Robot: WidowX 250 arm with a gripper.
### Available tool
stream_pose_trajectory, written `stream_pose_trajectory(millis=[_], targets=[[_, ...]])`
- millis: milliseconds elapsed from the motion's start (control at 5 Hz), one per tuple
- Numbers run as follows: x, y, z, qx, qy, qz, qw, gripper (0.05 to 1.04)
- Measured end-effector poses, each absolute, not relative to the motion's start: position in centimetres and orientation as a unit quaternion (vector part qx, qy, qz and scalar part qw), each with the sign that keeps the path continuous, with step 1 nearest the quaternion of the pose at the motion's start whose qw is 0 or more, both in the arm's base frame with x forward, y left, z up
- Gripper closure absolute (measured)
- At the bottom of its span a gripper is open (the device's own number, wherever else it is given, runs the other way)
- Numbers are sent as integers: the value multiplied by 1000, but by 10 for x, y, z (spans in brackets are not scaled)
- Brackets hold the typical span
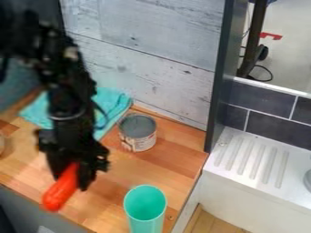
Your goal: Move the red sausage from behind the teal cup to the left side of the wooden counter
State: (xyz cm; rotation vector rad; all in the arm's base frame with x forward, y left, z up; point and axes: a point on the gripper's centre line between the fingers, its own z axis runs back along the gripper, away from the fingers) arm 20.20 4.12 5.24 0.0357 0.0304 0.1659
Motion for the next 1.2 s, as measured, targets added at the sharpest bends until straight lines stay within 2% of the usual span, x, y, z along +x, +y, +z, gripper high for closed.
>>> stream_pose_trajectory(millis=[200, 400, 1200], targets=[[186, 62, 50, 20, 10, 131, 991, 523], [183, 81, 51, 26, -4, 169, 985, 523], [201, 141, 15, 11, -16, 305, 952, 523]])
